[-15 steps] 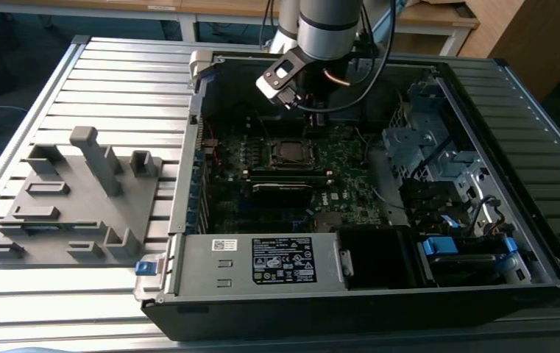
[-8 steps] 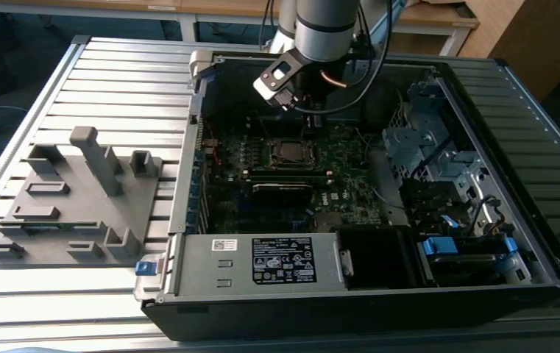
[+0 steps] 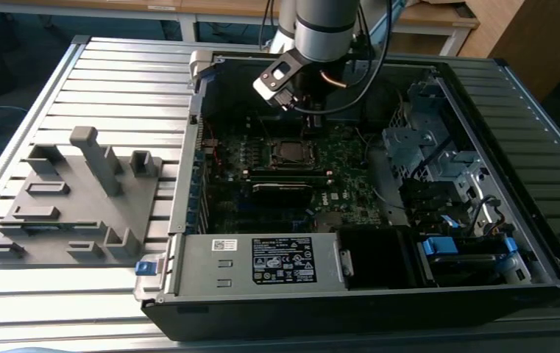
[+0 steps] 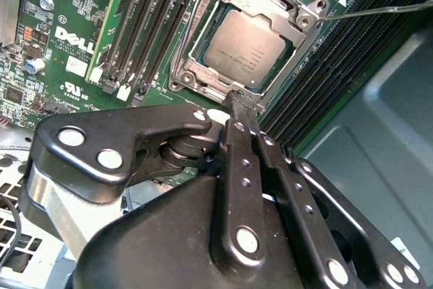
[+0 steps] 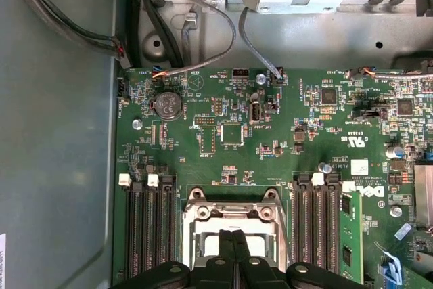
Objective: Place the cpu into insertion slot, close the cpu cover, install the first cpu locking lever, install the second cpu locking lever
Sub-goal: 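Close the cpu cover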
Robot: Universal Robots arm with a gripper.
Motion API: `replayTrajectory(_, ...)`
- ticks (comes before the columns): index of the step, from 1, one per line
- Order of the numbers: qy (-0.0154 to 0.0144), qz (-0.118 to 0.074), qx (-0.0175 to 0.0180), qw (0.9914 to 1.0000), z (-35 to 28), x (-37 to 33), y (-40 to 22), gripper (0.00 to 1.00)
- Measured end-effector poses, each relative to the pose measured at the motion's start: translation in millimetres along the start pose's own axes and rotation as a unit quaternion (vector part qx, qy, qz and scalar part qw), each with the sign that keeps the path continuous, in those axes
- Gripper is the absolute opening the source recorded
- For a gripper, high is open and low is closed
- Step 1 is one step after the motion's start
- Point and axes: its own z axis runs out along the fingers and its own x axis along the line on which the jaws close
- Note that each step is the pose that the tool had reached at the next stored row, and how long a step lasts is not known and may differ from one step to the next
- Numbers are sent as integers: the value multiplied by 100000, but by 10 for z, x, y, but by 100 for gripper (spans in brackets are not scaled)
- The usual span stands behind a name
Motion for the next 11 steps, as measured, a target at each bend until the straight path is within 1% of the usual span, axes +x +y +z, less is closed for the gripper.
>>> replayTrajectory(4, -9, -4, 4, 100000, 9, -1, -28, 11)
replayTrajectory(11, -6, -4, 5, 100000, 21, -2, -110, 11)
